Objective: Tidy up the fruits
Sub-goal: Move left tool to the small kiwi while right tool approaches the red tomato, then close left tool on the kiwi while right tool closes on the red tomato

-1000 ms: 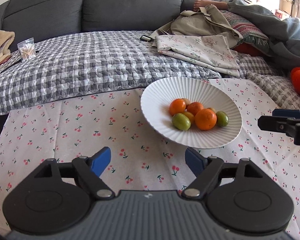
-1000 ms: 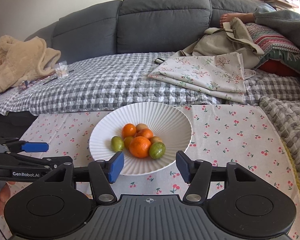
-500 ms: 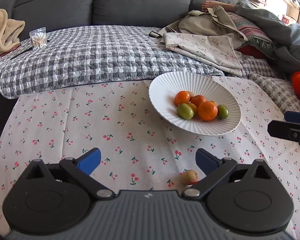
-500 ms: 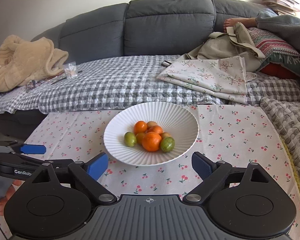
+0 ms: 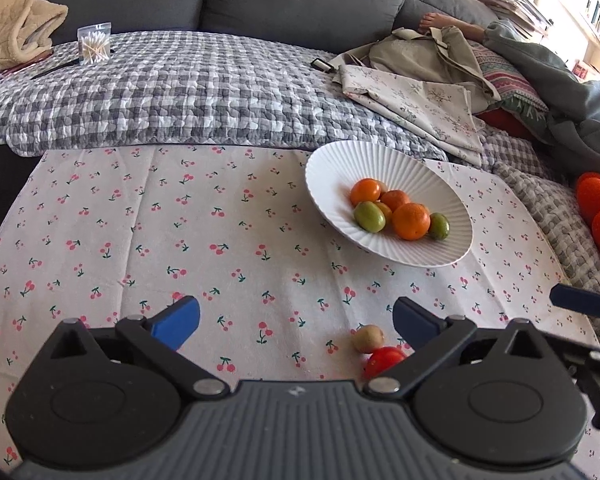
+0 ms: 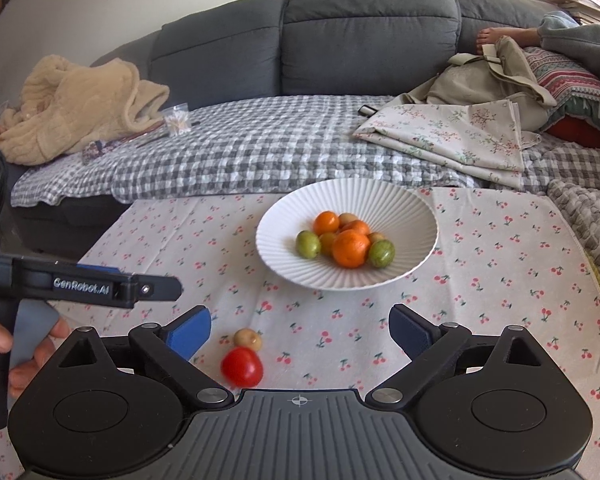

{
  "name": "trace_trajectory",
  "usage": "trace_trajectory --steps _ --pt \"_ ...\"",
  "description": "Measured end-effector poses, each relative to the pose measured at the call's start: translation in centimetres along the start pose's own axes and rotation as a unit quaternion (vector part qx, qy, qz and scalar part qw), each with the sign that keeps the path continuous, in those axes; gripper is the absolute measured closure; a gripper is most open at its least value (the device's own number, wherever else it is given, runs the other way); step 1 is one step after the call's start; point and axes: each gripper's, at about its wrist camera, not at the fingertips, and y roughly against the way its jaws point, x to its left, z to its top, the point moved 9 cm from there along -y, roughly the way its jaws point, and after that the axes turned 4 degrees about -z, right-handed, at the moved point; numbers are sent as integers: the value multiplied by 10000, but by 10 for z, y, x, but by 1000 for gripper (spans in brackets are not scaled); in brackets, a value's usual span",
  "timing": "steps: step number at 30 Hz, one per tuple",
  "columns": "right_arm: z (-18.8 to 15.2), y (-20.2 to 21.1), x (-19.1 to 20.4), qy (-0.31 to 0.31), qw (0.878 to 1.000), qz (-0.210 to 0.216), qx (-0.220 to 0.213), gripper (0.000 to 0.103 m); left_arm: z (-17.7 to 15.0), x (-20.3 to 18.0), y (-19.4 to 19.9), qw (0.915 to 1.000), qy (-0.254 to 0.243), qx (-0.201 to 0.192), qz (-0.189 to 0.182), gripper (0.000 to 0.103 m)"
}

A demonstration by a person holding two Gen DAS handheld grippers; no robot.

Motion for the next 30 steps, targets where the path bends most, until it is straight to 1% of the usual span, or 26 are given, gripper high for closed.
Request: trace_trajectory --steps 2,5,7,12,17,18,19,20,22,23,25,26,30 --pt "-7 0 6 41 10000 65 48 6 -2 -3 -3 10000 40 0 -87 1" --pt "-19 -4 18 109 9997 179 145 6 -9 -10 -12 9993 130 181 -309 1" --pt "-28 -10 25 152 9993 246 240 6 -12 -15 -17 9987 175 236 -413 1" --pt "-45 -22 43 443 9978 324 367 6 -20 -25 -27 9985 -30 361 -414 2" --pt "-50 -30 44 398 9978 334 402 6 -19 -25 -34 9983 -31 395 -439 5" --pt "-51 -31 43 401 9978 317 415 6 -19 -26 -36 9981 -35 406 -472 7" --pt "-51 -31 43 413 9978 296 423 6 -18 -27 -38 9979 -41 408 -507 12" --pt "-52 -31 42 419 9978 276 425 6 -18 -27 -40 9976 -52 421 -547 14" --pt "-52 -32 40 427 9979 237 433 6 -19 -30 -45 9970 -96 479 -603 26" --pt "-52 -32 39 427 9979 222 436 6 -20 -31 -48 9968 -112 514 -609 29" --pt "-53 -33 37 418 9979 195 444 6 -22 -32 -54 9964 -108 559 -631 40" --pt "-53 -33 37 414 9980 183 447 6 -22 -32 -56 9962 -106 563 -652 42" --pt "-52 -35 37 434 9980 168 433 6 -24 -34 -66 9959 -119 590 -679 56"
